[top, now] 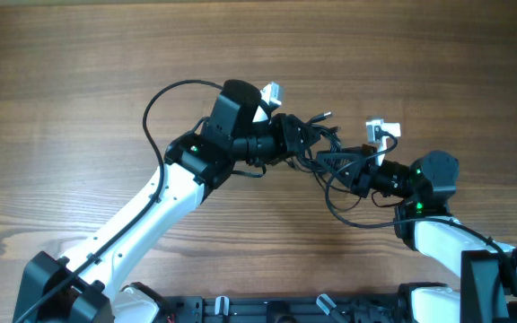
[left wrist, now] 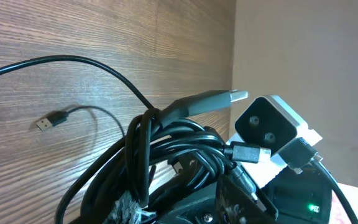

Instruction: Untangle cables

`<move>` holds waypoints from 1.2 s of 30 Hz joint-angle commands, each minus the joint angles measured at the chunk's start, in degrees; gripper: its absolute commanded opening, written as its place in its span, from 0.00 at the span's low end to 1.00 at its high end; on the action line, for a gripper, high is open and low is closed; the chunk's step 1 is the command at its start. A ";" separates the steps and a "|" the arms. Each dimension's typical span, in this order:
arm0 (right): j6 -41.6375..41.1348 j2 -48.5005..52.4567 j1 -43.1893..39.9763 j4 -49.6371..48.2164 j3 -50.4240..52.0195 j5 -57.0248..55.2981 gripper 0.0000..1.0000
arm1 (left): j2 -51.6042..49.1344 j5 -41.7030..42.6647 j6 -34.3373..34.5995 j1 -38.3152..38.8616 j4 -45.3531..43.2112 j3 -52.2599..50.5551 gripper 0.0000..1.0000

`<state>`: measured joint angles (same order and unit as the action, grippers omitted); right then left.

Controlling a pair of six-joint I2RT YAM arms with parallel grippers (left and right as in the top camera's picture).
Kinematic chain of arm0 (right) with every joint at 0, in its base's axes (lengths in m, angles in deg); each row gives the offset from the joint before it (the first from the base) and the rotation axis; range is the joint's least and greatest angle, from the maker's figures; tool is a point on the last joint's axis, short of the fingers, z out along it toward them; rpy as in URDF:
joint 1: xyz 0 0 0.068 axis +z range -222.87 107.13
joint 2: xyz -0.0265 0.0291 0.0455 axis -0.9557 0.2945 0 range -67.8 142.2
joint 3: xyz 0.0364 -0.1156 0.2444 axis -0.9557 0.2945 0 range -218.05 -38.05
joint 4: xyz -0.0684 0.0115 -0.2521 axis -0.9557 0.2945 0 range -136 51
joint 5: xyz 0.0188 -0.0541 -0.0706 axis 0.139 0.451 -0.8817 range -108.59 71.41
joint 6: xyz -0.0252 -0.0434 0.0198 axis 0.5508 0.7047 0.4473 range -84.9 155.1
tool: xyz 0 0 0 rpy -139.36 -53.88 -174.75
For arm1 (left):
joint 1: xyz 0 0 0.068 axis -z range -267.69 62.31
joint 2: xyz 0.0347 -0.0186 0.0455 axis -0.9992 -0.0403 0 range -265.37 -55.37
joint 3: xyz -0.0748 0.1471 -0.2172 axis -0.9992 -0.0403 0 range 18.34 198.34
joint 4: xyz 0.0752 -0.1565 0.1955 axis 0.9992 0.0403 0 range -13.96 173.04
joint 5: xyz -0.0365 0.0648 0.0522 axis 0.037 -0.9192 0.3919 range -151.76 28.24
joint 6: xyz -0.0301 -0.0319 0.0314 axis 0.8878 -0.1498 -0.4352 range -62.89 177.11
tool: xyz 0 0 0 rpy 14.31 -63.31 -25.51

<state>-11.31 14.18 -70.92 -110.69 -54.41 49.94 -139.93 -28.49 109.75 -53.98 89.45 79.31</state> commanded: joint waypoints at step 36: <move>-1.57 0.00 0.28 9.03 -0.42 -2.14 0.04 | 8.79 11.87 15.21 -24.63 -17.55 0.17 0.54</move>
<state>-12.80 14.02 -70.44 -101.35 -55.11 48.37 -131.64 -15.07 125.55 -78.50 68.62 78.81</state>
